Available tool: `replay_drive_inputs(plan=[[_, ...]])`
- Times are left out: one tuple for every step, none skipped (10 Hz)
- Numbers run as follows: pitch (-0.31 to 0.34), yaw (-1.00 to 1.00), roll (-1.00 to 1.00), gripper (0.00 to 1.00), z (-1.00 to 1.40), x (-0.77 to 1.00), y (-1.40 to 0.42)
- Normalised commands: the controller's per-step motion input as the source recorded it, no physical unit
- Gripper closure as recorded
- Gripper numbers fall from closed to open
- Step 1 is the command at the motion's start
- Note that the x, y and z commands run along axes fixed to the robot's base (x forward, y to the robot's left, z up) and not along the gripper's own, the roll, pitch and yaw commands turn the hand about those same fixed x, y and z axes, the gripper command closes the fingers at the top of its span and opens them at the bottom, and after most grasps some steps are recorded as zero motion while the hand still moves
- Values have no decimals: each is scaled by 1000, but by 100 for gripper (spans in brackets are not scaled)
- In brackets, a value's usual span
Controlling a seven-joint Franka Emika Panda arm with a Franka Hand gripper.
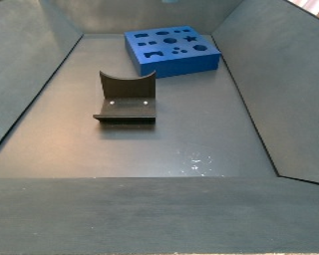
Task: Pick up the oval object. Move up. Place the oval object on the fixture. Regrasp the oval object. Move to above the board. Insert the oval object.
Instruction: Insert the oval object.
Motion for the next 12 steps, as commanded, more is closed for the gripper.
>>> replay_drive_inputs(plan=[[-207, 97, 73, 100, -760, 260, -926], [-209, 103, 73, 100, -754, 266, -923], [-211, 103, 70, 100, -751, 266, -923], [-243, 94, 67, 100, -686, 226, -937], [-260, 80, 76, 100, -651, 180, -960], [-260, 77, 87, 100, -649, 154, -963], [-261, 77, 109, 100, -643, 140, -946], [-201, 106, 67, 100, -231, 0, -591], [0, 0, 0, 100, 0, 60, 3], [-74, 166, 234, 100, -383, 0, 0], [-197, 229, 317, 100, -520, -137, -26], [-159, 186, 320, 100, -480, -97, 0]])
